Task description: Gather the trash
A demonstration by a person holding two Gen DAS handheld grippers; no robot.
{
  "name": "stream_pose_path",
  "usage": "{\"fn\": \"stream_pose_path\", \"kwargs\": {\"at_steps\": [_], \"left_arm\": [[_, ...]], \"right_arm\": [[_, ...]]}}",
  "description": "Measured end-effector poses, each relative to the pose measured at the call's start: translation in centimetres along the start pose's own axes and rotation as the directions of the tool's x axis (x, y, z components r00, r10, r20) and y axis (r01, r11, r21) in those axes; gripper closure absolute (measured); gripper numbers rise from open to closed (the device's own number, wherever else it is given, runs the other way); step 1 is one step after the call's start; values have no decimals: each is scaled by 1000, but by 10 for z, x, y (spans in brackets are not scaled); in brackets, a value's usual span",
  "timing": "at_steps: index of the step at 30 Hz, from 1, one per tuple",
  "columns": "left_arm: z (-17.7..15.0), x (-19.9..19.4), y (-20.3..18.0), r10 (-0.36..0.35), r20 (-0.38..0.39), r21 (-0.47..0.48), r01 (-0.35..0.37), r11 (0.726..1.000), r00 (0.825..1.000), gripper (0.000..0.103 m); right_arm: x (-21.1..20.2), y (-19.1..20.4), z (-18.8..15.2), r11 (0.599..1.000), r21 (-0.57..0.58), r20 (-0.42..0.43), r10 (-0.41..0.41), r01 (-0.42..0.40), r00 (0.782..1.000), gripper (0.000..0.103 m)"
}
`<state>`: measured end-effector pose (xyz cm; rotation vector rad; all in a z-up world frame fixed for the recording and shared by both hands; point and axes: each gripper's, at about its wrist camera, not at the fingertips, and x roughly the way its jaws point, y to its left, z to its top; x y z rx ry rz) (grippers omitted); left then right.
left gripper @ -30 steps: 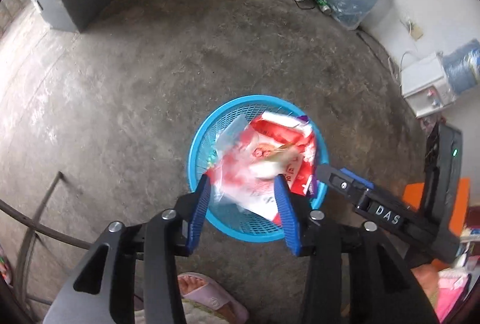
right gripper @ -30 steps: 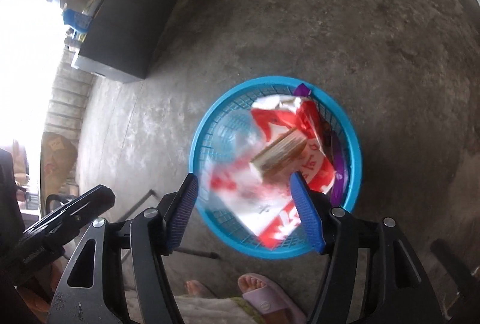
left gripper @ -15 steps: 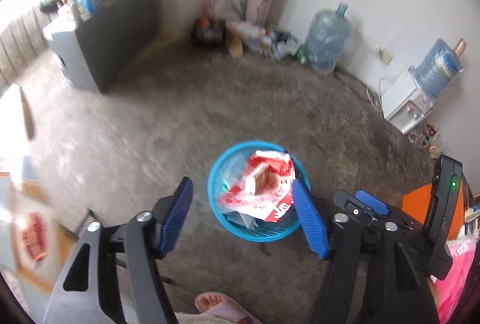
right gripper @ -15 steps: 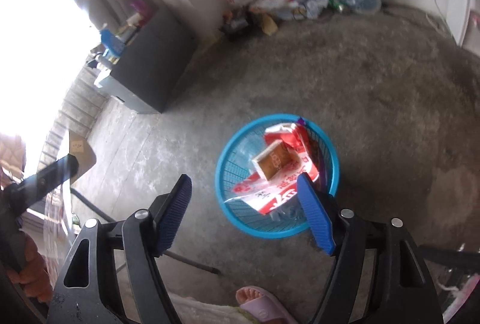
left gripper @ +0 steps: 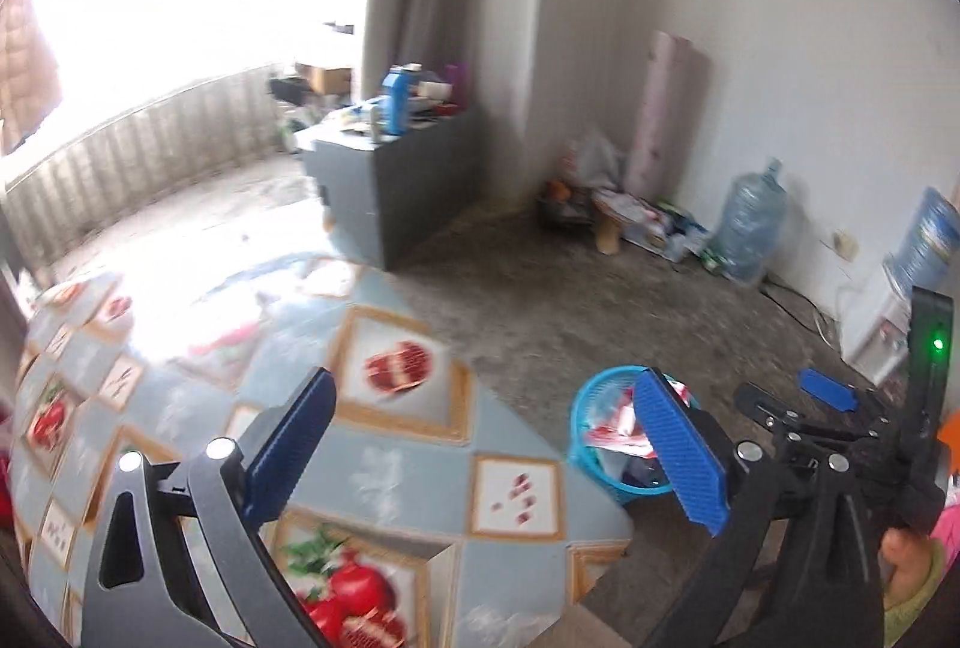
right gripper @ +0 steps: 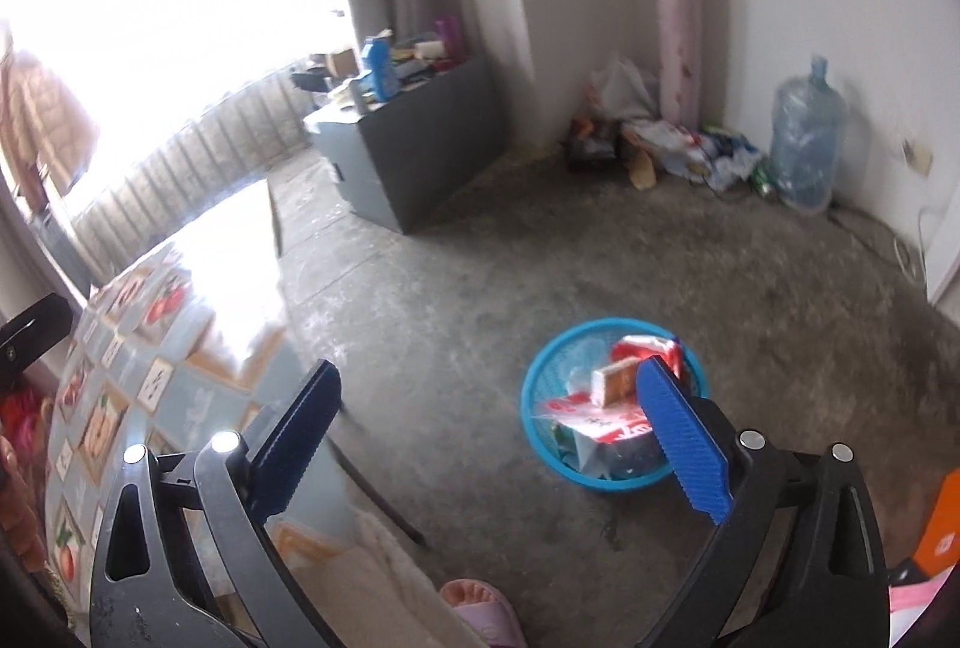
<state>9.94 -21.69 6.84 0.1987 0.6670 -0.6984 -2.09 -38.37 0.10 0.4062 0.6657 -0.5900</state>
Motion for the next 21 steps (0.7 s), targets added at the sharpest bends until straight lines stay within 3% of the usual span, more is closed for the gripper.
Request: {"fn": "stream_pose_path", "kwargs": {"at_steps": [3, 7, 10, 14, 17, 21], "left_arm": [[-13, -24, 23, 66, 16, -89, -65, 994, 998, 6], [-31, -51, 53, 165, 1, -242, -160, 957, 986, 6], [-45, -70, 68, 274, -8, -272, -266, 925, 962, 6], [-63, -97, 71, 431, 40, -213, -414, 885, 901, 6], [-71, -108, 74, 465, 41, -218, -446, 868, 884, 6], [-93, -119, 87, 503, -4, -314, -479, 820, 864, 6]], "right_arm": [[-12, 27, -6, 997, -68, 18, 47, -46, 999, 8], [-27, 61, -16, 982, -168, 29, 93, -87, 995, 8], [-39, 82, -21, 967, -235, 50, 109, -95, 993, 8], [-59, 102, -25, 950, -302, 128, 122, -78, 984, 8], [-73, 113, -28, 944, -328, 200, 117, -46, 973, 8], [-80, 120, -36, 935, -349, 220, 144, -60, 965, 8]]}}
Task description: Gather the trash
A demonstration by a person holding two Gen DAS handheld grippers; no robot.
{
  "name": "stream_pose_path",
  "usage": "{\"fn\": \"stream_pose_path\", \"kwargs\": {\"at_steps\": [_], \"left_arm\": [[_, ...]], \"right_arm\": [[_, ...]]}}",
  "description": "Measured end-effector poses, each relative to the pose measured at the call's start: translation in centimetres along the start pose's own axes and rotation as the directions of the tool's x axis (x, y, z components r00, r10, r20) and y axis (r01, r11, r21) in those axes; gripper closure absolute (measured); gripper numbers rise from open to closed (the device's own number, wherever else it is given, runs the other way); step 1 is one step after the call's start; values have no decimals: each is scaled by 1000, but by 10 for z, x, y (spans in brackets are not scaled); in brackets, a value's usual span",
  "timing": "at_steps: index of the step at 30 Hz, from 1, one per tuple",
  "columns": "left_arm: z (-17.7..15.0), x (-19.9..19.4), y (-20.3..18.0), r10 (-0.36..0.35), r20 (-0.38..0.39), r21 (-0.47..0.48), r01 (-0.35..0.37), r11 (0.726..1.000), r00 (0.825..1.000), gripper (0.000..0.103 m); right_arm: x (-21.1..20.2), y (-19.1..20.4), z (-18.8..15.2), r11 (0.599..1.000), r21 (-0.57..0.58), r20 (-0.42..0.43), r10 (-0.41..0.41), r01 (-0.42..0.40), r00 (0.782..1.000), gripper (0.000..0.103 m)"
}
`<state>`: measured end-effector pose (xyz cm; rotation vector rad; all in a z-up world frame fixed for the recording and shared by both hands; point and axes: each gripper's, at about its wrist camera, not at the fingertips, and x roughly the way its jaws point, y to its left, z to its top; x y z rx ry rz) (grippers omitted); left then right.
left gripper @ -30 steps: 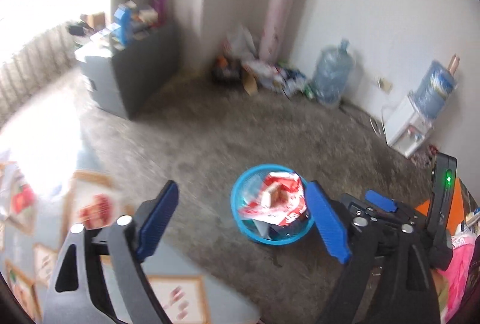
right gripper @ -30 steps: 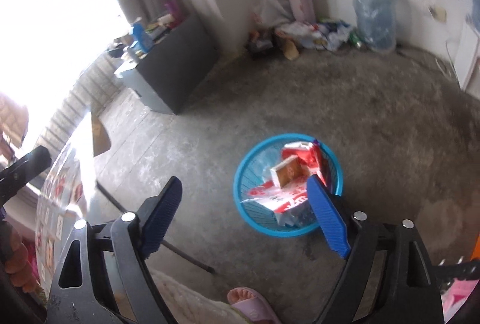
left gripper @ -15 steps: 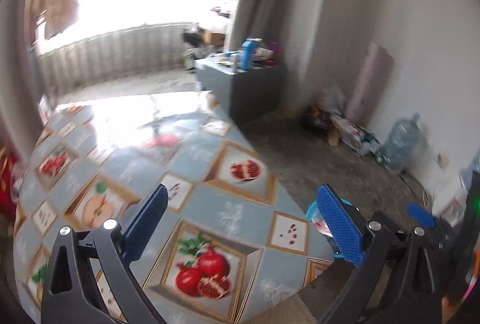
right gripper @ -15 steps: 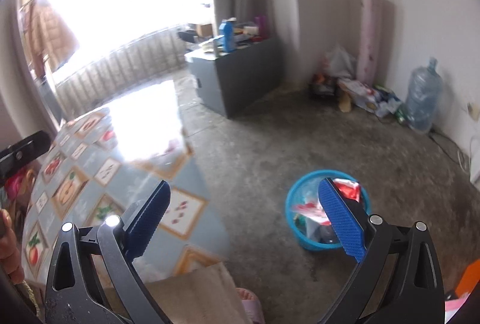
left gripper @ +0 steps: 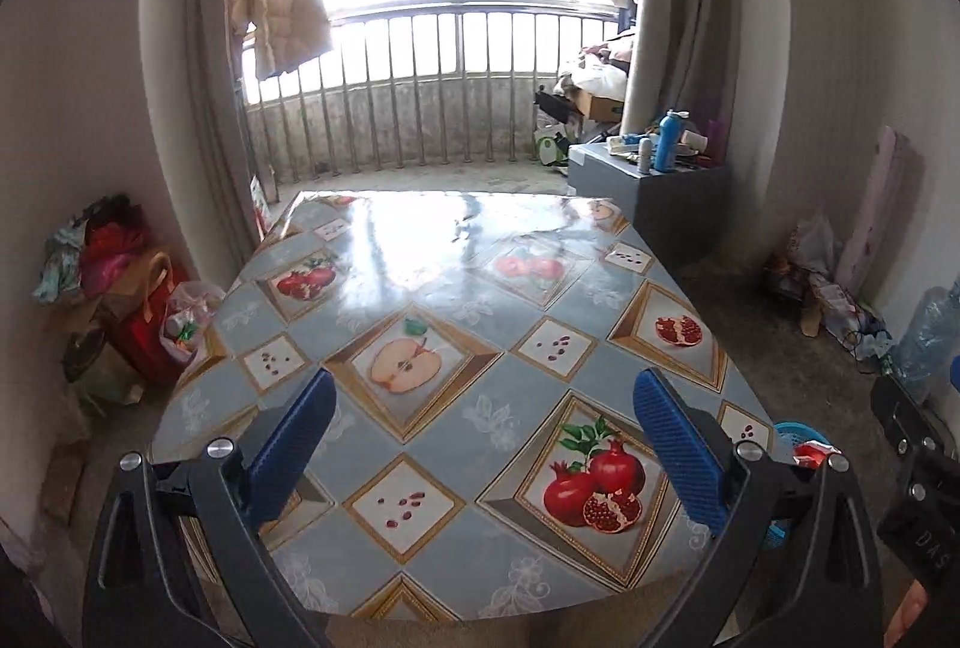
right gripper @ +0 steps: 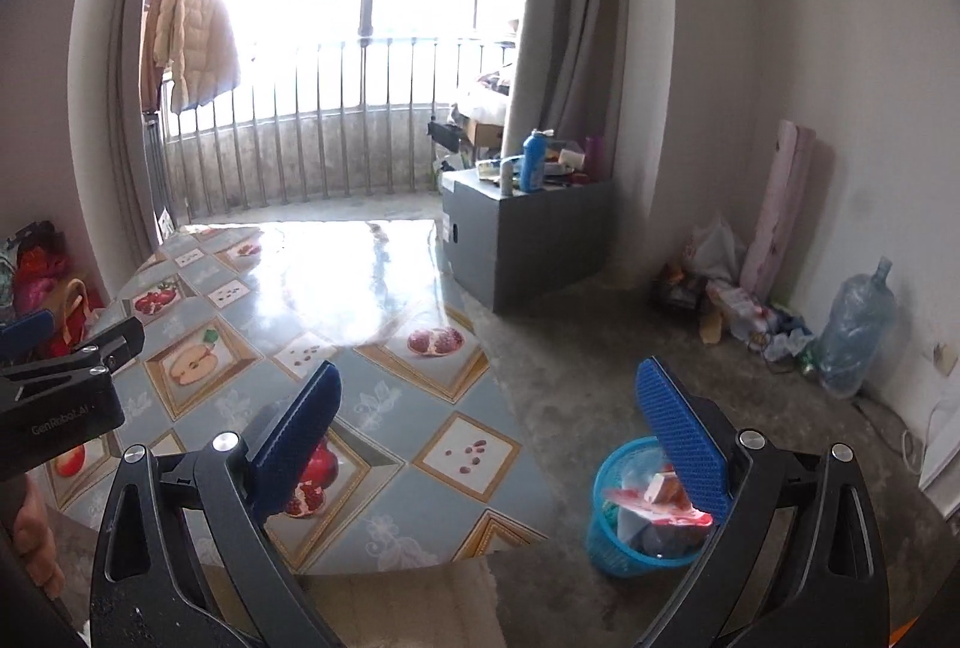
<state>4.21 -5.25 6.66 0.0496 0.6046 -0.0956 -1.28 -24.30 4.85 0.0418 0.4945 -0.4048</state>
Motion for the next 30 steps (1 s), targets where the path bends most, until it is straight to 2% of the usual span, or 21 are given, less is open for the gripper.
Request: {"fn": "stream_pose_path", "kwargs": {"at_steps": [2, 5, 9, 13, 16, 23, 30], "left_arm": [[-13, 2, 5, 28, -32, -48, -29, 998, 999, 6], [-35, 10, 1, 63, -112, -30, -67, 997, 992, 6], [-65, 27, -5, 83, -252, 54, -71, 996, 964, 6], [-80, 30, -8, 83, -307, 90, -58, 994, 948, 6], [-80, 34, -8, 89, -315, 90, -64, 994, 945, 6], [-83, 47, -4, 100, -355, 88, -74, 993, 929, 6], [-85, 53, -7, 99, -366, 102, -66, 993, 925, 6]], "right_arm": [[4, 2, -7, 1000, -5, -33, 6, -7, 999, 8], [14, 3, -25, 1000, -18, -140, -19, 16, 990, 8], [32, 3, -58, 998, -45, -305, -44, 32, 951, 8], [39, 5, -83, 999, -31, -411, -43, 34, 910, 8], [37, 14, -90, 999, -38, -435, -44, 31, 899, 8], [37, 16, -88, 993, -102, -418, -100, 63, 903, 8], [36, 10, -89, 992, -97, -428, -116, 82, 896, 8]]}}
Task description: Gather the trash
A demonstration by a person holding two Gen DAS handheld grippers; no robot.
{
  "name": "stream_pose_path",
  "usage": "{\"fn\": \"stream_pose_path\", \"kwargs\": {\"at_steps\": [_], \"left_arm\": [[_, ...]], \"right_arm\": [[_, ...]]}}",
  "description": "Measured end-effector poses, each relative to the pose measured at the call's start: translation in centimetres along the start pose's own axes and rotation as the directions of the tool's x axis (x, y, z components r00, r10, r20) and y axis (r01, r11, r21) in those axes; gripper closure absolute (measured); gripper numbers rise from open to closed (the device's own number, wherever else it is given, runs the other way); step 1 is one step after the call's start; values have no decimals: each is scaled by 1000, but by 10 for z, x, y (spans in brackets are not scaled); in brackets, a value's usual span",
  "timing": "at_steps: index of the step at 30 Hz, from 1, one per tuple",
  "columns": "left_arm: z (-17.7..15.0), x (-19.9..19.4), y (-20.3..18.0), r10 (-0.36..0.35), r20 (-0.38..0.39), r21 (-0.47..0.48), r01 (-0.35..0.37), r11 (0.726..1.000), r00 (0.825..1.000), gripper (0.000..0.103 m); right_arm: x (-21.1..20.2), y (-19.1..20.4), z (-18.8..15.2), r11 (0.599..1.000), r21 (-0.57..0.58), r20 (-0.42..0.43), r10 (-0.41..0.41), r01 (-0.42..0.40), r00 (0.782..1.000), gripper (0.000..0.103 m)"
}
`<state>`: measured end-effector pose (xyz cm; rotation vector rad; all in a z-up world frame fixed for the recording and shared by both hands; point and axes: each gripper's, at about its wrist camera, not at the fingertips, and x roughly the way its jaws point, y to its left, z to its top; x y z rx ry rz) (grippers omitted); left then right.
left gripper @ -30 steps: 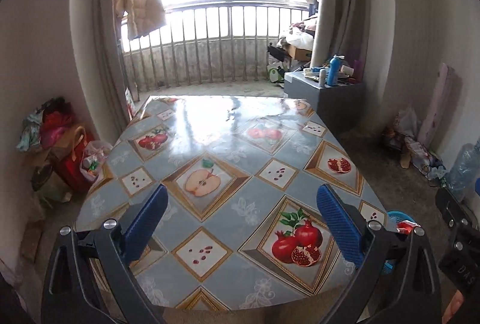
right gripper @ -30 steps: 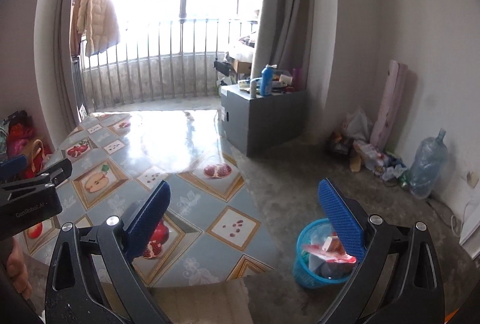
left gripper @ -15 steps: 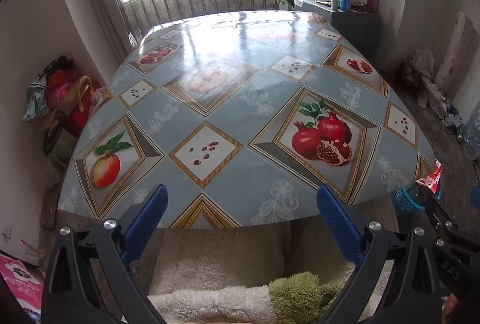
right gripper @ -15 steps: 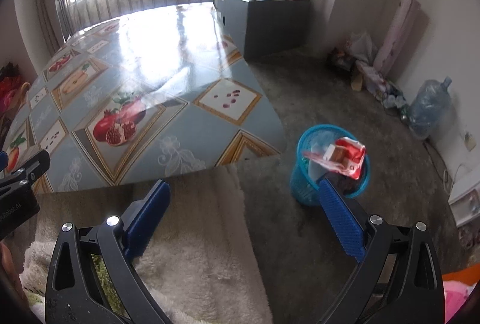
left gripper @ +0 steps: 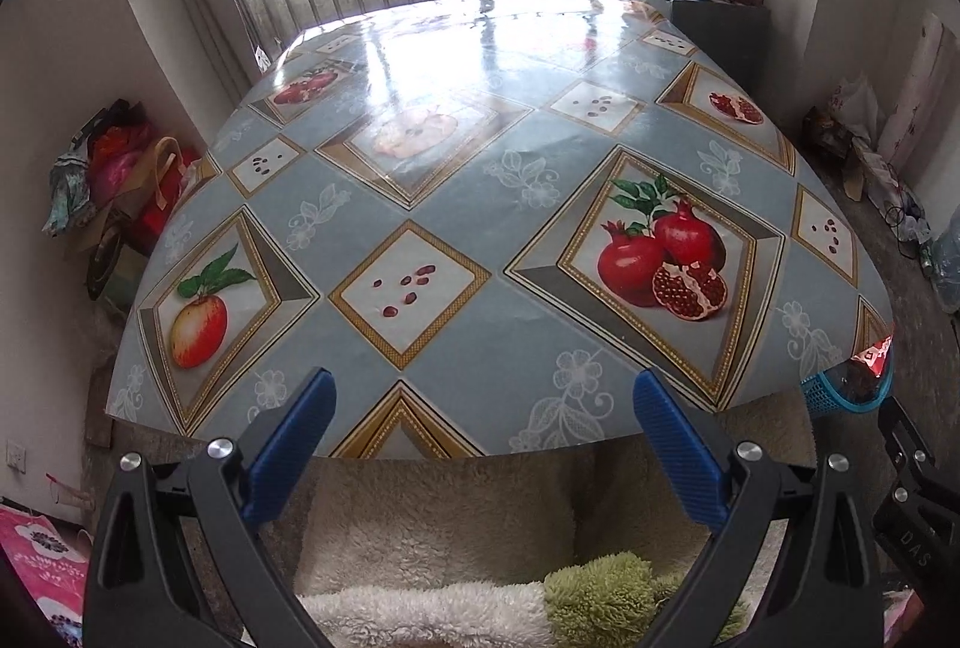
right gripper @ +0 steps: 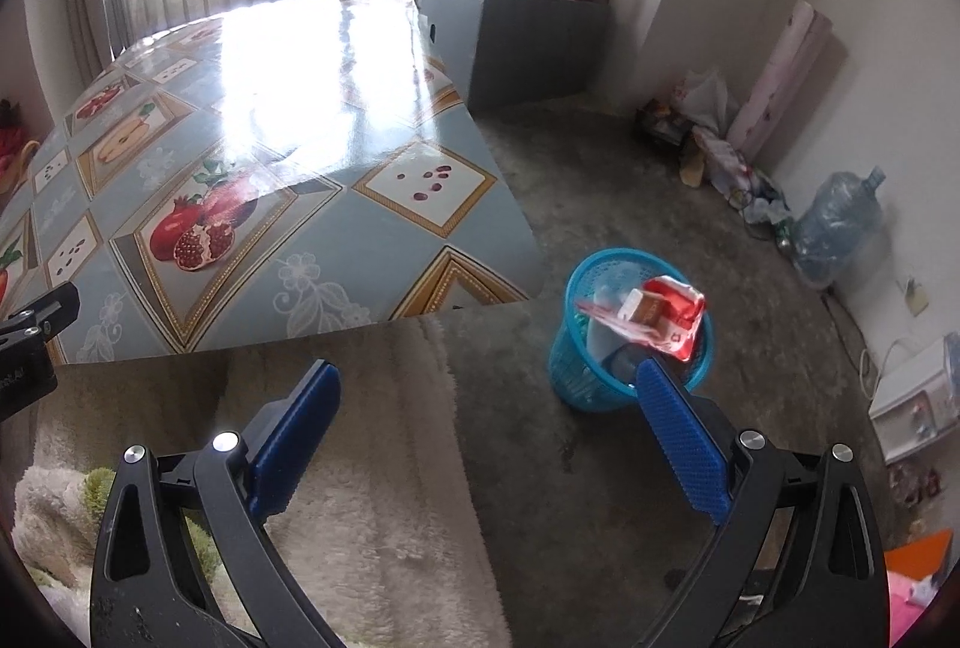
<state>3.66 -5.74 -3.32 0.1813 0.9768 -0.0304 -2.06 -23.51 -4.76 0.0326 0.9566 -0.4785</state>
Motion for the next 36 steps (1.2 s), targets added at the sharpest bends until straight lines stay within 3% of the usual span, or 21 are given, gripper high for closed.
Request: {"fn": "stream_pose_path", "kwargs": {"at_steps": [28, 36], "left_arm": [[2, -6, -3, -5, 19, 7, 5, 1000, 1000, 6], [3, -12, -8, -41, 36, 27, 40, 999, 998, 6]], "right_arm": [[0, -2, 0, 1000, 24, 2, 13, -13, 1000, 8], [-5, -5, 1, 1000, 28, 11, 6, -6, 1000, 8]]}}
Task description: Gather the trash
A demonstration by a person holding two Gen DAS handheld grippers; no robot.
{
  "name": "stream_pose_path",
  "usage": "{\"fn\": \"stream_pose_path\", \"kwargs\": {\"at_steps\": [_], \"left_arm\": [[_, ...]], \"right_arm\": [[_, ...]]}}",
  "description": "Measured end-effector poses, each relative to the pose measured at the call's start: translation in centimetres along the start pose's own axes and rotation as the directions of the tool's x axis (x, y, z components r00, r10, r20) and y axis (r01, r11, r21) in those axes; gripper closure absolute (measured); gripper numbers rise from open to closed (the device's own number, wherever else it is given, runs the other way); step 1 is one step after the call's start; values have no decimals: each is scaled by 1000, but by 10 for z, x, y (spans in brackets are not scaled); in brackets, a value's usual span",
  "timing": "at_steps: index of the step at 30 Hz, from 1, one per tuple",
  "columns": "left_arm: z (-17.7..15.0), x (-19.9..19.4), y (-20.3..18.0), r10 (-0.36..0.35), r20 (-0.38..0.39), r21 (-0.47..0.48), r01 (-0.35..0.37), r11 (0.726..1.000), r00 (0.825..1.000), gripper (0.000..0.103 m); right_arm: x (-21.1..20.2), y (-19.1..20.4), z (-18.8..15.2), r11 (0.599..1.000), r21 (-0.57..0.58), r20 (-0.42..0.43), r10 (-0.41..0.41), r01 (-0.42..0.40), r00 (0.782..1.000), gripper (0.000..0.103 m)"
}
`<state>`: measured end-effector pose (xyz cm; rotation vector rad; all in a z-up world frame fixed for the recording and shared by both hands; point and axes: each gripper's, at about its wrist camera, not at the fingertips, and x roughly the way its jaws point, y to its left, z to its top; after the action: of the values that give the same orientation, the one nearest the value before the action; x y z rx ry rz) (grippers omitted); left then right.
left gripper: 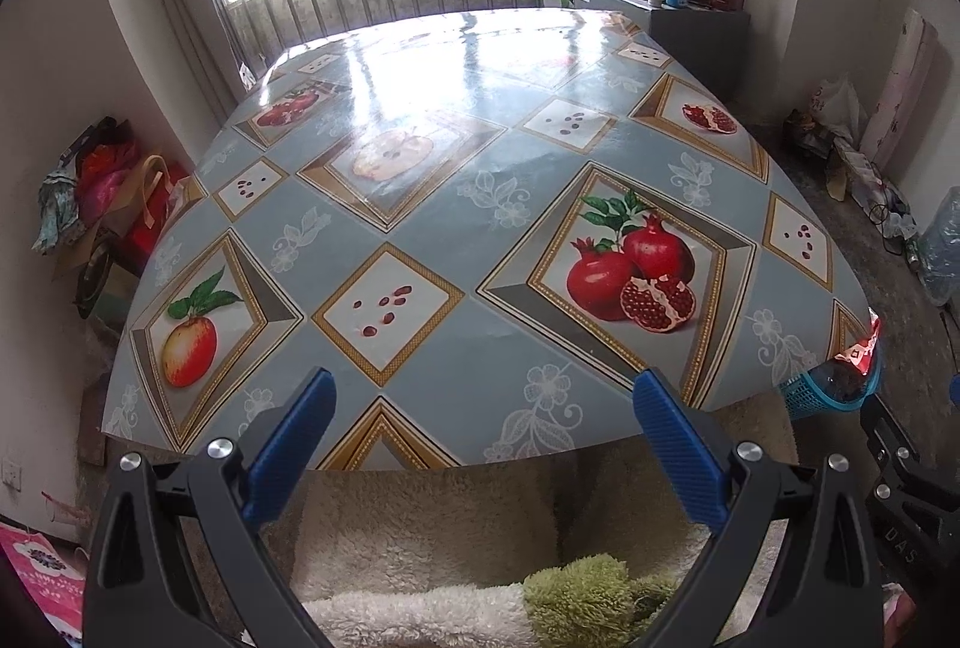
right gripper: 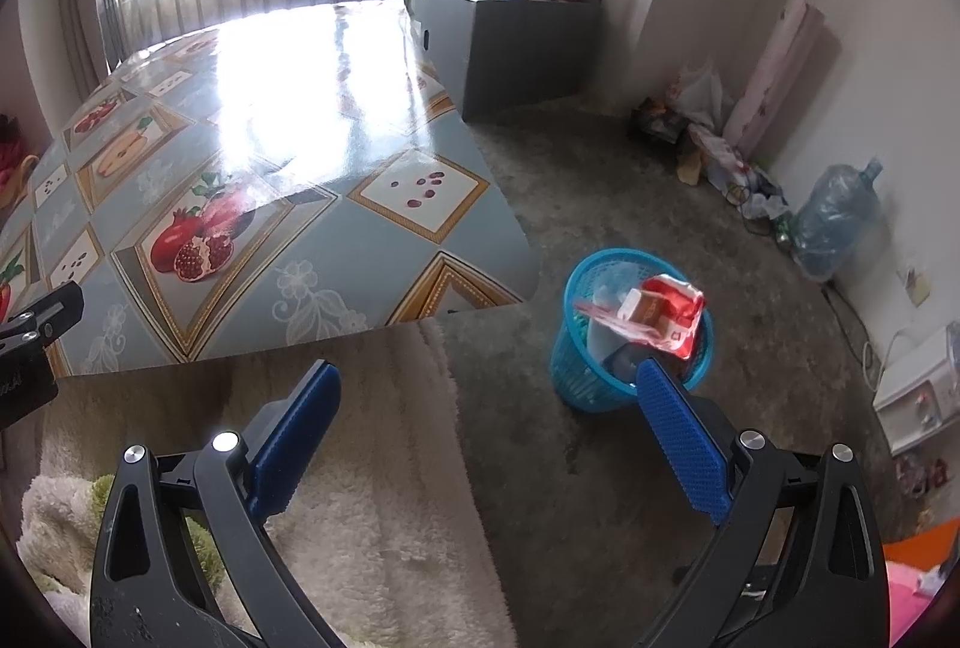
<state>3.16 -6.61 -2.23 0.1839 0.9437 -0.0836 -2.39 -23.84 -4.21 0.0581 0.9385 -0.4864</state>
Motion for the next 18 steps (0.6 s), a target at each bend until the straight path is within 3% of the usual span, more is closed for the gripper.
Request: {"fn": "stream_pose_path", "kwargs": {"at_steps": [18], "left_arm": [[0, -1, -3, -11, 10, 9, 11, 1000, 1000, 6]], "right_arm": [[-4, -7, 5, 1000, 6, 18, -1, 1, 1000, 8]]}}
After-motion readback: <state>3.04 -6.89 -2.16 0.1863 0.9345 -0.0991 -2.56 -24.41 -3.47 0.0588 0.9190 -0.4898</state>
